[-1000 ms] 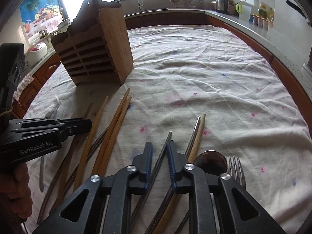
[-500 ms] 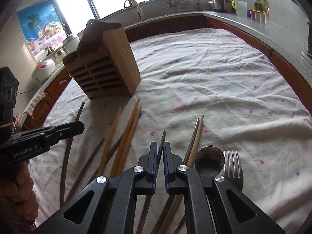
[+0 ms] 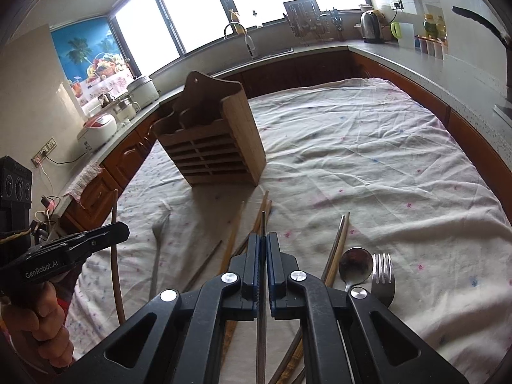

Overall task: Organize utensils
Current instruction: 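Lift both held chopsticks upright and carry them over the wooden holder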

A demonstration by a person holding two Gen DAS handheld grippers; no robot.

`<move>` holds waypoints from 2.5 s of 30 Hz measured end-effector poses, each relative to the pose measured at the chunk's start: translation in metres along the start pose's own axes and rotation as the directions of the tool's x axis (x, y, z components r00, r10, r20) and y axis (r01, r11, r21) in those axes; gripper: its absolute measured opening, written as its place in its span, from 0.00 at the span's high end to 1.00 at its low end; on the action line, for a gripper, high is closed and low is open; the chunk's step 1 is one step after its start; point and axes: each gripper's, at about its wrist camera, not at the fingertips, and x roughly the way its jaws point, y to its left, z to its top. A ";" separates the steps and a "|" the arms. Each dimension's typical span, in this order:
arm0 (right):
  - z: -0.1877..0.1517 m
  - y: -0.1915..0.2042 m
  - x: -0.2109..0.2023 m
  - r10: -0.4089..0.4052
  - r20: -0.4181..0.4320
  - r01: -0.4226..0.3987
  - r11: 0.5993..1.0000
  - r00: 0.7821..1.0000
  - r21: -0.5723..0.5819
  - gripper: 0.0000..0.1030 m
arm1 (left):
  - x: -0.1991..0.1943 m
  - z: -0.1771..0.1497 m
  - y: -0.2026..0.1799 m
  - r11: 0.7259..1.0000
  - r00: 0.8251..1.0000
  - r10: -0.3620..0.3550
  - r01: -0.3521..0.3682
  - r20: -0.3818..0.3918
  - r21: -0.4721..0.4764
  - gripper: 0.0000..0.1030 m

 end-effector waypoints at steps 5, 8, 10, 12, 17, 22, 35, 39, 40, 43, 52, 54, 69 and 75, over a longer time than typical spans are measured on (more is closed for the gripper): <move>0.001 0.008 -0.015 0.022 0.028 -0.022 1.000 0.999 -0.005 0.96 | -0.029 -0.008 0.003 1.000 0.999 -0.010 0.010 0.035 -0.008 0.96; 0.003 0.012 -0.024 0.034 0.047 -0.034 0.999 0.998 -0.011 0.96 | -0.042 -0.011 0.004 1.000 0.999 -0.015 0.016 0.052 -0.010 0.96; 0.004 0.016 -0.031 0.041 0.059 -0.041 0.999 0.997 -0.016 0.96 | -0.051 -0.013 0.005 1.000 0.998 -0.020 0.020 0.063 -0.013 0.96; 0.006 0.018 -0.036 0.050 0.071 -0.048 0.999 0.996 -0.020 0.96 | -0.059 -0.015 0.006 1.000 0.997 -0.024 0.025 0.073 -0.013 0.96; 0.010 0.023 -0.052 0.065 0.105 -0.063 0.998 0.992 -0.029 0.96 | -0.077 -0.018 0.005 0.999 0.995 -0.031 0.032 0.100 -0.010 0.96; 0.014 0.025 -0.064 0.079 0.133 -0.075 0.997 0.988 -0.036 0.96 | -0.090 -0.019 0.004 0.999 0.992 -0.036 0.037 0.119 -0.005 0.96; 0.025 0.025 -0.082 0.101 0.184 -0.094 0.994 0.978 -0.047 0.96 | -0.108 -0.014 0.002 0.999 0.985 -0.053 0.052 0.165 0.007 0.96; 0.030 0.025 -0.084 0.104 0.199 -0.096 0.994 0.975 -0.048 0.96 | -0.113 -0.013 0.001 0.999 0.981 -0.053 0.051 0.185 0.014 0.96; 0.032 0.025 -0.084 0.106 0.202 -0.098 0.994 0.974 -0.049 0.96 | -0.115 -0.014 0.002 0.999 0.981 -0.052 0.050 0.189 0.015 0.96; 0.037 0.025 -0.085 0.109 0.215 -0.100 0.994 0.971 -0.052 0.96 | -0.117 -0.011 0.002 0.999 0.978 -0.052 0.049 0.200 0.016 0.96; 0.062 0.028 -0.080 0.118 0.257 -0.104 0.992 0.959 -0.069 0.96 | -0.118 0.002 0.007 0.999 0.971 -0.048 0.045 0.236 0.019 0.96; 0.072 0.030 -0.079 0.120 0.270 -0.104 0.992 0.955 -0.073 0.96 | -0.118 0.008 0.008 0.999 0.968 -0.047 0.044 0.246 0.020 0.96; 0.163 0.047 -0.054 0.131 0.395 -0.103 0.990 0.909 -0.091 0.96 | -0.107 0.074 0.036 1.000 0.938 -0.022 0.027 0.346 -0.010 0.96; 0.204 0.046 -0.036 0.129 0.444 -0.108 0.992 0.887 -0.073 0.96 | -0.097 0.115 0.050 1.000 0.913 0.006 0.003 0.409 -0.022 0.96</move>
